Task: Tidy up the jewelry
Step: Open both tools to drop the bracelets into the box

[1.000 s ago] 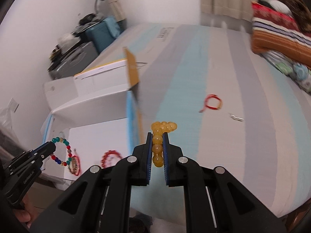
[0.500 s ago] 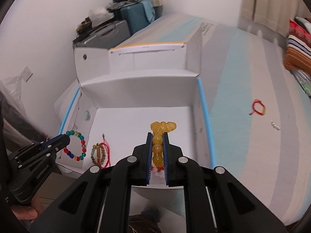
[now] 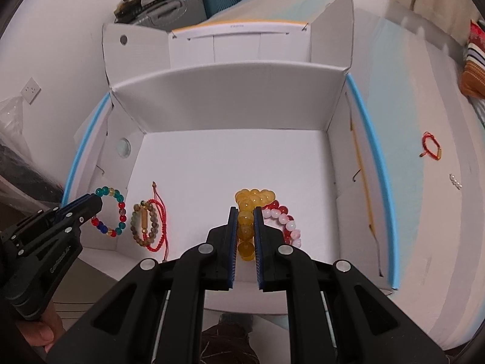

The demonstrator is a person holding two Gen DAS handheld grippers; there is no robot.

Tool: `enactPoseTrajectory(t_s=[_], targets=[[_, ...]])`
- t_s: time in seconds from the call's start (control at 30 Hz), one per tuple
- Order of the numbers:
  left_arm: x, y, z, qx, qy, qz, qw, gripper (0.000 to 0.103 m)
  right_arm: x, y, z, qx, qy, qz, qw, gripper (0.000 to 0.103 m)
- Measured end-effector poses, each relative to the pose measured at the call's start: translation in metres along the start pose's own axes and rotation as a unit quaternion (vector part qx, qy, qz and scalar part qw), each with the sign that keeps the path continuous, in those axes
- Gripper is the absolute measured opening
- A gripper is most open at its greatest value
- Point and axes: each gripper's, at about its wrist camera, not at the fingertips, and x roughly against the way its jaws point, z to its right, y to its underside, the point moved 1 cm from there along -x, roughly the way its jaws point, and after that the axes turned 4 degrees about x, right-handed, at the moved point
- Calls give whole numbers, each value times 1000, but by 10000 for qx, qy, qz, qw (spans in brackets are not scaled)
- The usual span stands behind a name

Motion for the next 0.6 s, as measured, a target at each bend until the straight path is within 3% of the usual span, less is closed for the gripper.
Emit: enactPoseTrajectory(t_s=[0.2,0.3,0.37,0.4,0.47,0.6], targets=[[-15,1,5,-60,-82,-93,9999,9,-9,2,1,43,-5,-128,9999,10],[-16,0,6,-21,-58,-104,9999,11,-6,2,1,77,-10,-123,9999,17],[-16,1,7,19,-38,-164,9999,15,0,2,1,41,17,-28,10000,52],[-15,0,8,27,-19,-161,9999,16,5,2,1,28,33,59,10000,55],[-9,1,9,50,-53,-85,9999,34,13,2,2,32,-7,146,9999,57],[6,0,11,88,-55,101,9999,57,31,2,5,17,25,355,9994,73]])
